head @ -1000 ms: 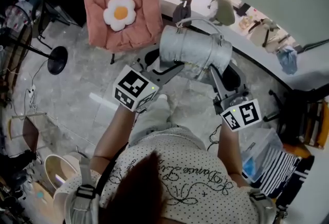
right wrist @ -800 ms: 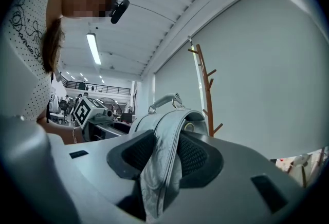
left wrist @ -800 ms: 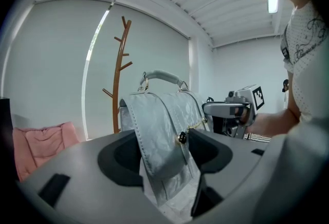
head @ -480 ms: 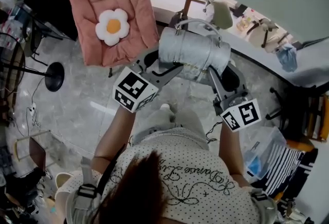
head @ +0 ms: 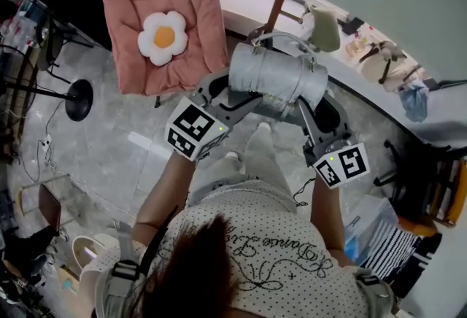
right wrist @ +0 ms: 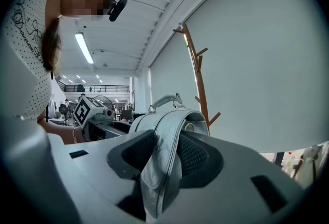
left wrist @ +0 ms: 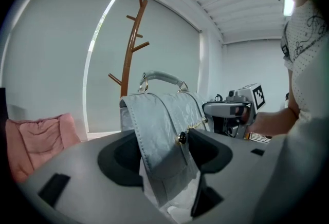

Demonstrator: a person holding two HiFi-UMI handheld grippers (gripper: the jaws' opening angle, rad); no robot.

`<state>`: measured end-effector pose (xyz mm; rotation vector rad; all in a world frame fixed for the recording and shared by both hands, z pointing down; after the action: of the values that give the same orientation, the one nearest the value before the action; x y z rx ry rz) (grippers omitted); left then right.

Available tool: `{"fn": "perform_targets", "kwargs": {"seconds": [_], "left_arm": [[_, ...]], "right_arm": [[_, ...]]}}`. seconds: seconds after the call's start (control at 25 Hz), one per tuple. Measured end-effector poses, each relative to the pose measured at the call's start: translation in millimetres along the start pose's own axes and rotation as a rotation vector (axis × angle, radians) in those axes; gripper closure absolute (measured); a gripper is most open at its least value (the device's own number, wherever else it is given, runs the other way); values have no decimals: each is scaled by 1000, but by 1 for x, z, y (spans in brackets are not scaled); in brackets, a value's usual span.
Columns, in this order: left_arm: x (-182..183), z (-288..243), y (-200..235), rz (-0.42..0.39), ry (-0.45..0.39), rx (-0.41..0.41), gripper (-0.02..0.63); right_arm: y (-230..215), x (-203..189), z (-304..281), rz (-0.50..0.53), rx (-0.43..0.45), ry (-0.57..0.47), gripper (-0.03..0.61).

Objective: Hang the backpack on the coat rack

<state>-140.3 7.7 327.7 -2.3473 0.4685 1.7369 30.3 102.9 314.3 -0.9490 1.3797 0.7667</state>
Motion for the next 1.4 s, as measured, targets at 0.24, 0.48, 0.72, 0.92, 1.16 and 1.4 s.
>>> {"fn": "perform_targets", "kwargs": {"seconds": [0.24,0.48,0.72,0.92,1.16,1.4], "left_arm": [[22,-55,30,10,0,93,344],[38,-103,46,25,12,157,344],[44,-133,48,48,18,210,344],[33,-147,50,74,51,219,344],[5,-161,50,126,104,210,345],[-17,-173,57,162,141,179,345]], "right_arm": [[-75,11,-35,13,96,3,425],[-138,19,-54,13,163,2,423],[-177,16,-62,3,227,11,423],[-191,3,-66,-28,254,53,425],[-202,-24,-68,-65,270,128,425],[-207,-50,-74,-97,253,184,425]]}}
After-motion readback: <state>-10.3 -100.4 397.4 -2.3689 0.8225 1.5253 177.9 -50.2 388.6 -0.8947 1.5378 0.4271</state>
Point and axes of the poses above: the fingertips, and each gripper's own axes: z backward along the fingers, y to its left, x out of its top, the point moved 6 cm from there along z, backward along the fingers, and after that the axes turned 4 degrees about x, right-handed, at the moved point
